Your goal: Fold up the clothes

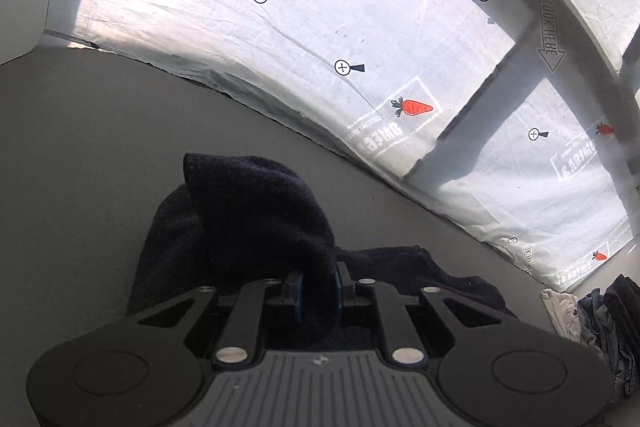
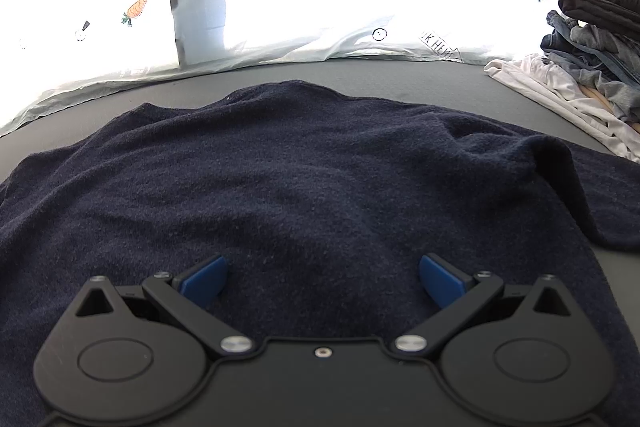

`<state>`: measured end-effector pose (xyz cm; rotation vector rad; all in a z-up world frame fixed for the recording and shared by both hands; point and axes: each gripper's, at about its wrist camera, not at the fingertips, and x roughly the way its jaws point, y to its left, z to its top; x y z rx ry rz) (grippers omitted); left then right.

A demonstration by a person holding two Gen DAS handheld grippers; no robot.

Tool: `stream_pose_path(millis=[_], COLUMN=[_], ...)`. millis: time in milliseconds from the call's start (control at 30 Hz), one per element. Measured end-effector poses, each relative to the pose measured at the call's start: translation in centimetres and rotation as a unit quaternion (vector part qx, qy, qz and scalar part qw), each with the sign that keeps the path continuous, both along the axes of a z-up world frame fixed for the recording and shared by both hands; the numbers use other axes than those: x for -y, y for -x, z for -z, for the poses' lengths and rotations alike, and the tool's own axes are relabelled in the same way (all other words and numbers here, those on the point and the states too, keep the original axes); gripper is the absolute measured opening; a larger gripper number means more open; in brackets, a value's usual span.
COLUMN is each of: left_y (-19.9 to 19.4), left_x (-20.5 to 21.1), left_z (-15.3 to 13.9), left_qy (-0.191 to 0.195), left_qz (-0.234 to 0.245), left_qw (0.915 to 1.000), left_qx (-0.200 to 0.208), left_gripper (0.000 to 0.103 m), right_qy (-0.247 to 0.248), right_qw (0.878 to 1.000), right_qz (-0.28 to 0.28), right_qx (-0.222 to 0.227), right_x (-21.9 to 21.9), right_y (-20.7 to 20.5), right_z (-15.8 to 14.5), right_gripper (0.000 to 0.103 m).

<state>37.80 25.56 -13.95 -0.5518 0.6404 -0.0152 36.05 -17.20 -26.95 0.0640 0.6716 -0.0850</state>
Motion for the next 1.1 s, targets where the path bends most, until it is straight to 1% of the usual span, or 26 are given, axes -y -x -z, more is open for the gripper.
stream_pose_path(millis=[33,100,133,167,233,267,333,400,467,500,533,567,600,633,667,733,767,800,833,867,933,967,1000,1033,1067,1100], left_y=[-0.4,-0.8,-0.7,-0.5,-0.1,0.1,0.5,0.8,1.1,1.1,1.2,1.2,1.3,1.5,1.5,1.4,1.3,1.1,1.0,0.9,0.8,0.7,0.6,0.5,0.4,0.3], left_x=[1.2,2.9,3.3,3.5,3.3,3.0,1.9,0.6,-0.5,-1.2,-1.8,-2.2,-2.6,-2.9,-3.2,-3.4,-3.3,-3.3,-3.3,-3.3,-3.1,-2.9,-2.6,-2.3,-2.1,-1.9], left_z=[0.2,0.6,0.7,0.6,0.6,0.6,0.8,1.0,1.6,1.9,2.3,2.8,3.2,3.5,3.8,4.4,4.8,5.1,5.5,5.9,6.8,6.9,6.9,7.0,7.0,7.0], left_qy=[0.009,0.013,0.01,0.006,0.007,0.008,0.002,-0.009,-0.033,-0.045,-0.056,-0.062,-0.065,-0.068,-0.071,-0.074,-0.074,-0.073,-0.07,-0.063,-0.053,-0.061,-0.071,-0.079,-0.086,-0.093], left_qz=[0.023,0.052,0.06,0.066,0.067,0.061,0.029,-0.008,-0.047,-0.065,-0.079,-0.089,-0.096,-0.101,-0.105,-0.104,-0.101,-0.098,-0.097,-0.097,-0.096,-0.092,-0.086,-0.082,-0.081,-0.08], left_qw=[0.9997,0.9985,0.9981,0.9977,0.9976,0.998,0.9993,0.9992,0.996,0.9931,0.9898,0.9869,0.9844,0.9822,0.9801,0.9778,0.9768,0.9757,0.9746,0.9736,0.9722,0.9725,0.972,0.9715,0.9708,0.9702], left_qx=[-0.005,-0.014,-0.013,-0.012,-0.015,-0.017,-0.024,-0.038,-0.068,-0.087,-0.105,-0.12,-0.132,-0.143,-0.153,-0.166,-0.174,-0.182,-0.189,-0.197,-0.207,-0.205,-0.207,-0.208,-0.209,-0.209], left_gripper=[0.033,0.068,0.074,0.078,0.079,0.083,0.086,0.088,0.088,0.088,0.088,0.088,0.088,0.088,0.088,0.088,0.088,0.088,0.088,0.088,0.089,0.093,0.095,0.096,0.097,0.098], right_qy=[-0.001,-0.011,-0.022,-0.032,-0.049,-0.052,-0.061,-0.085,-0.112,-0.124,-0.139,-0.159,-0.18,-0.217,-0.261,-0.347,-0.389,-0.431,-0.465,-0.484,-0.512,-0.521,-0.529,-0.537,-0.536,-0.532], right_qw=[1.0,1.0,1.0,0.999,0.999,0.999,0.998,0.996,0.993,0.991,0.989,0.985,0.981,0.972,0.959,0.927,0.908,0.886,0.867,0.855,0.835,0.828,0.822,0.815,0.814,0.815], right_qz=[0.0,-0.002,-0.004,-0.005,-0.01,-0.012,-0.019,-0.027,-0.035,-0.039,-0.049,-0.062,-0.075,-0.087,-0.099,-0.119,-0.126,-0.133,-0.136,-0.135,-0.128,-0.121,-0.113,-0.109,-0.104,-0.098], right_qx=[0.0,0.003,0.007,0.008,0.006,0.001,-0.019,-0.03,-0.024,-0.019,-0.015,-0.016,-0.021,-0.032,-0.046,-0.075,-0.09,-0.105,-0.119,-0.13,-0.155,-0.167,-0.18,-0.19,-0.199,-0.209], right_x=[0.0,0.3,0.7,1.0,1.5,1.7,1.8,2.0,1.9,1.7,1.5,1.2,0.9,0.6,0.3,-0.4,-0.8,-1.3,-2.0,-2.7,-4.2,-4.9,-5.5,-6.2,-6.7,-7.2], right_y=[0.0,0.1,0.1,0.2,0.1,0.0,-0.6,-1.0,-1.2,-1.3,-1.5,-1.9,-2.3,-3.0,-3.7,-5.2,-5.9,-6.7,-7.4,-7.9,-9.1,-9.6,-10.1,-10.6,-11.0,-11.4], right_z=[0.0,-0.1,-0.2,-0.3,-0.5,-0.6,-1.1,-1.8,-2.8,-3.3,-3.8,-4.1,-4.4,-4.5,-4.4,-4.1,-3.7,-3.1,-2.6,-2.2,-1.3,-0.8,-0.3,0.2,0.6,0.9], right_gripper=[0.103,0.103,0.103,0.103,0.103,0.103,0.103,0.102,0.095,0.094,0.09,0.082,0.076,0.064,0.058,0.053,0.052,0.052,0.05,0.045,0.041,0.038,0.034,0.018,0.009,0.009])
